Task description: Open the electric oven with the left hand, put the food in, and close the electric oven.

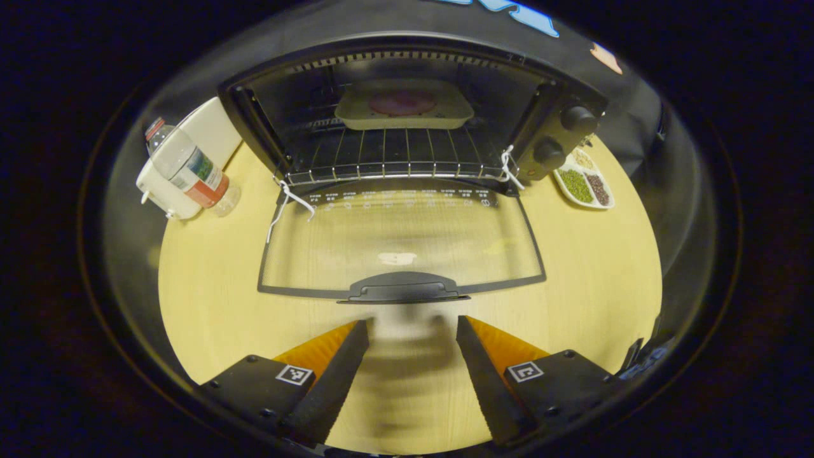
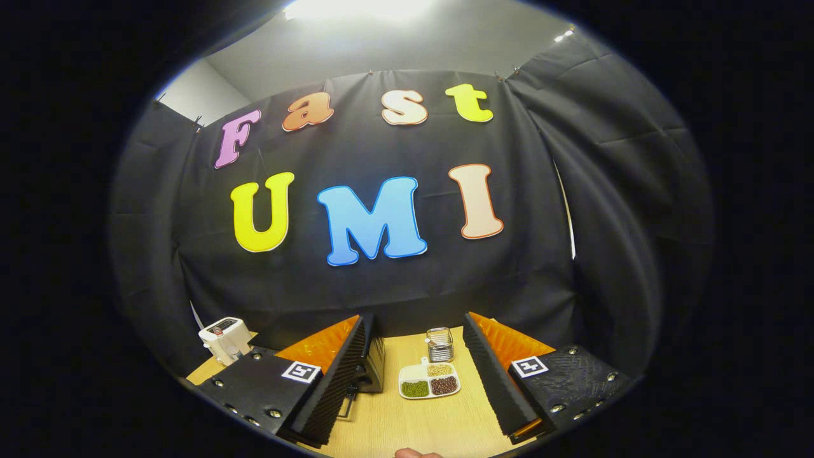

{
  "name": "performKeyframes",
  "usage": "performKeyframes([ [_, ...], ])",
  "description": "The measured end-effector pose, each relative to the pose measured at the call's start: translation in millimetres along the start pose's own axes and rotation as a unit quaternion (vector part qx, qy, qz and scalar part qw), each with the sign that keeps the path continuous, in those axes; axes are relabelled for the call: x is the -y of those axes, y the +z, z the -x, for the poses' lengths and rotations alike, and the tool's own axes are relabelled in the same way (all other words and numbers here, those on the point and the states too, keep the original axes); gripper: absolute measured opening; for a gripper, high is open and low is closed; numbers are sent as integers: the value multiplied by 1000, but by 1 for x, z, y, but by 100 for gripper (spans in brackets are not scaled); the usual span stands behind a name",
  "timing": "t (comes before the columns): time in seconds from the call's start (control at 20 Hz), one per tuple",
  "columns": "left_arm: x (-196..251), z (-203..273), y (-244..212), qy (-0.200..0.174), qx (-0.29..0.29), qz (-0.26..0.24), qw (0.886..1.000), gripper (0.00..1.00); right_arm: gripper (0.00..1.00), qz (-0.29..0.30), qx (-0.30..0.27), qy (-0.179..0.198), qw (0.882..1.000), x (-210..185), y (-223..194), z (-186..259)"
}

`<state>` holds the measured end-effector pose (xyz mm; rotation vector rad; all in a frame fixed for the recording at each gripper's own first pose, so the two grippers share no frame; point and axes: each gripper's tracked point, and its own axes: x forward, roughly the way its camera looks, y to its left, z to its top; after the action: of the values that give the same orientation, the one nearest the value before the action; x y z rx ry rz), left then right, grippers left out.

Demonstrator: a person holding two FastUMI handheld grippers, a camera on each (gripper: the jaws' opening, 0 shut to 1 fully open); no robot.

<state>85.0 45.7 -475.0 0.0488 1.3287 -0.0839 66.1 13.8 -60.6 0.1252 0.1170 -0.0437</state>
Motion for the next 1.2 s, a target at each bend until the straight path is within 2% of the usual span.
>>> performKeyframes([
  [0.1,-3,-6,4,11,1,-11,1000,99,94,0,-2,-2,1000,2,-1,0],
  [0.15,-2,-9,6,10,2,-12,1000,95,94,1,-2,-3,1000,3,0,0],
  [0.2,-1,-12,6,8,-2,-9,1000,99,94,2,-3,-3,1000,3,-1,-1],
  [0.3,-1,-20,5,5,-13,-3,1000,95,94,-1,-10,-1,1000,3,-2,0],
  [0.35,-1,-23,5,5,-18,-1,1000,99,94,-2,-12,-1,1000,2,-3,0],
  [0.4,-2,-25,4,6,-20,-1,1000,92,94,-2,-12,0,1000,2,-3,-1],
  [0.45,-3,-28,4,6,-22,1,1000,95,94,0,-13,2,1000,0,-4,-3],
  [0.6,-5,-33,3,11,-29,-2,1000,95,94,5,-17,7,1000,-1,-4,-4],
  [0.65,-5,-32,4,10,-29,1,1000,99,94,6,-18,8,1000,-2,-4,-5],
  [0.7,-4,-34,2,8,-32,3,999,93,94,6,-20,10,1000,-2,-5,-5],
  [0.75,-4,-34,4,7,-30,2,1000,95,94,5,-20,12,1000,-3,-5,-5],
  [0.8,-5,-33,3,8,-28,-1,1000,92,94,3,-22,14,1000,-4,-6,-5],
  [0.85,-5,-30,5,9,-23,-1,1000,95,94,4,-23,17,1000,-5,-7,-6],
  [0.9,-4,-28,5,10,-18,0,1000,92,94,5,-23,18,1000,-5,-8,-7],
  [1.0,-4,-18,7,9,-6,1,1000,95,94,5,-23,23,999,-7,-7,-6],
  [1.2,-2,9,13,3,24,1,1000,95,94,2,-23,33,999,-11,-9,-9],
])
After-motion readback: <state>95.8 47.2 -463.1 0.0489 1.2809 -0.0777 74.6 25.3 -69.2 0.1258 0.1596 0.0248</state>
